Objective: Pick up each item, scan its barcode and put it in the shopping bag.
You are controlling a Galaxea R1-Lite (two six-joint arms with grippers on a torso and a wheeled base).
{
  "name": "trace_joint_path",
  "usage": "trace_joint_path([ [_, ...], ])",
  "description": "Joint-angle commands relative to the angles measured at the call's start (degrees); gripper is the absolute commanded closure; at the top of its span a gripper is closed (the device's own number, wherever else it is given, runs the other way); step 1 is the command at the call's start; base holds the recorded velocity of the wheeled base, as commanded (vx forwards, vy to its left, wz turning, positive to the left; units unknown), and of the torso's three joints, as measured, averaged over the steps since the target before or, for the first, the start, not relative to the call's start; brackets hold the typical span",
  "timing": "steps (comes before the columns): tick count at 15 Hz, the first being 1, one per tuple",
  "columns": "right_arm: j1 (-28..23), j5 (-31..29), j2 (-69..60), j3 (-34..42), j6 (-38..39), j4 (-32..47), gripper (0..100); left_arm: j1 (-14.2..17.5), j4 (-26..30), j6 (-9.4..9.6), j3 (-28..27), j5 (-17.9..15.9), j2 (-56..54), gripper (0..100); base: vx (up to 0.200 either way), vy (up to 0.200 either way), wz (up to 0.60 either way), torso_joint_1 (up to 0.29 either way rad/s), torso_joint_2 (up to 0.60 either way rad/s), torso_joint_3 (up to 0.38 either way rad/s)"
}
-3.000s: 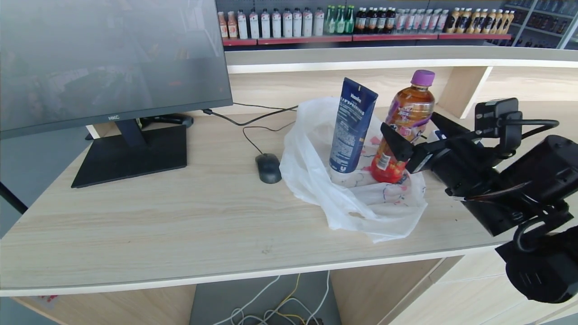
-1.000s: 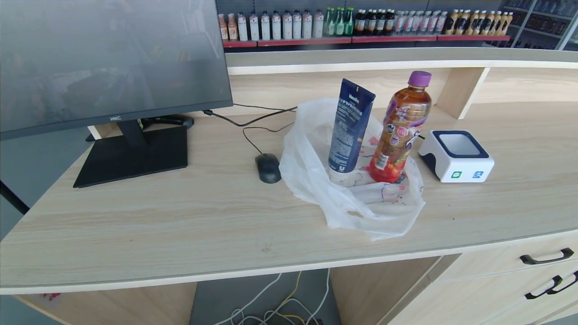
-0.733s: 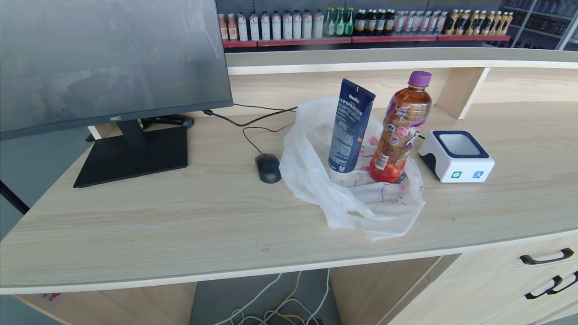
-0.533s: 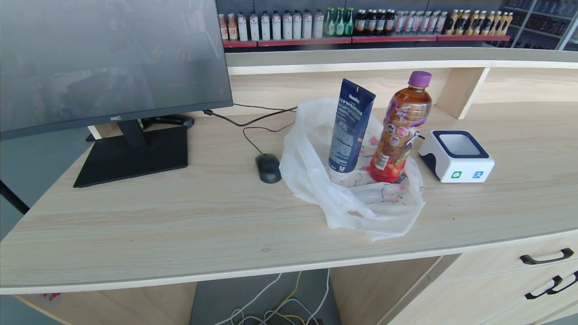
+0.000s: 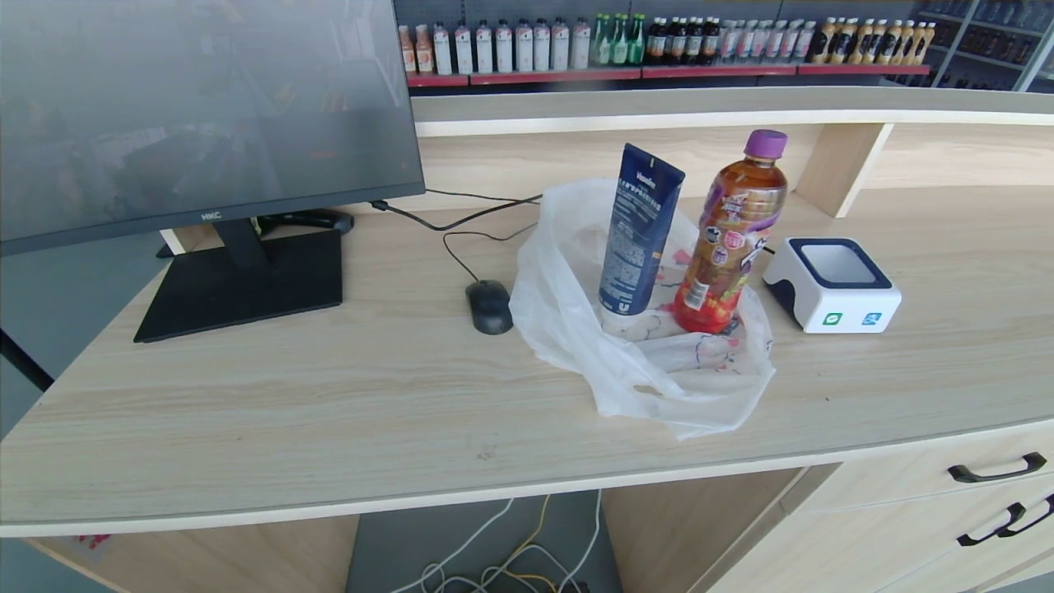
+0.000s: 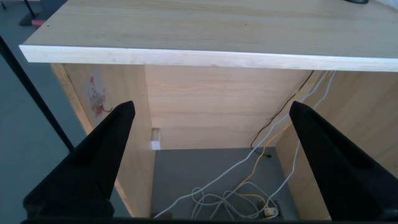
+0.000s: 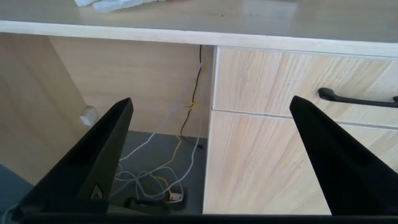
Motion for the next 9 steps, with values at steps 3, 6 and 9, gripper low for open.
trace_joint_path([
  [3,0.00,0.02,0.11,-0.02,-0.30,-0.02,0,0.09,-0.02,-0.06,0.00,0.00,-0.02,0,0.000,-0.200,0.00,0.004,0.00,0.004],
  [6,0.00,0.02,0.11,0.07,-0.65,-0.02,0,0.00,-0.02,0.02,0.00,0.00,-0.02,0,0.000,-0.200,0.00,0.002,0.00,0.001],
  [9,0.00,0.02,0.11,-0.02,-0.39,-0.02,0,0.09,-0.02,-0.24,0.00,0.00,-0.02,0,0.000,-0.200,0.00,-0.004,0.00,0.001],
])
